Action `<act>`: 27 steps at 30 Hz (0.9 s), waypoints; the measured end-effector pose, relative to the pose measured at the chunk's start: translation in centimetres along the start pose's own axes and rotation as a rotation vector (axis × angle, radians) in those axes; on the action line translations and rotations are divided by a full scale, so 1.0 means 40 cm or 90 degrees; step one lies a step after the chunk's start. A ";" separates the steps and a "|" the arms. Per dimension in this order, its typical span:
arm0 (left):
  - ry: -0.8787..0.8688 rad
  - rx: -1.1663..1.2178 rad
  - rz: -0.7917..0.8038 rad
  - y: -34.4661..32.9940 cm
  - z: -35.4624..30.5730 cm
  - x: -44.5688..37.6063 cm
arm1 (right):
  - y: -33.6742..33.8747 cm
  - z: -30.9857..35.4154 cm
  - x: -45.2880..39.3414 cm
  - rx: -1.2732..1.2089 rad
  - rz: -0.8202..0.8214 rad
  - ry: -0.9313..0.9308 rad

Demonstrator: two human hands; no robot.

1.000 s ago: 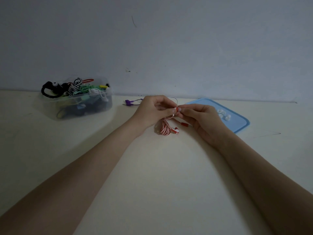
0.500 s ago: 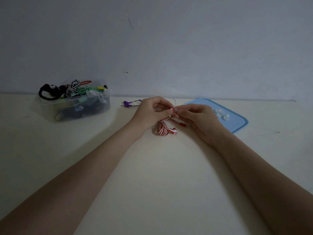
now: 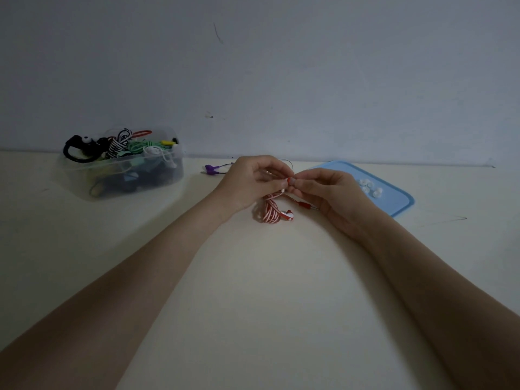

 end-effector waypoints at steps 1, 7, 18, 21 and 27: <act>-0.003 -0.008 -0.006 -0.002 -0.001 0.000 | -0.001 0.001 0.000 -0.005 -0.001 -0.001; -0.041 -0.166 -0.035 -0.028 0.009 -0.002 | -0.006 -0.018 -0.011 0.256 -0.098 0.093; -0.086 -0.256 -0.074 -0.046 0.029 -0.010 | 0.000 0.058 -0.016 0.704 -0.140 0.274; -0.079 -0.220 -0.064 -0.046 0.029 -0.011 | 0.045 0.132 -0.021 0.860 -0.207 0.281; -0.062 -0.194 -0.068 -0.047 0.031 -0.012 | 0.090 0.108 -0.021 1.083 -0.143 0.007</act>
Point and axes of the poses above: each hand's wrist, its own x-axis away from the middle knuckle, its own y-axis out of the back of the hand, z = x × y, the point moved 2 cm from there along -x, towards the middle knuckle, and after that the axes turned 7 degrees about y, right-handed, at the moved point
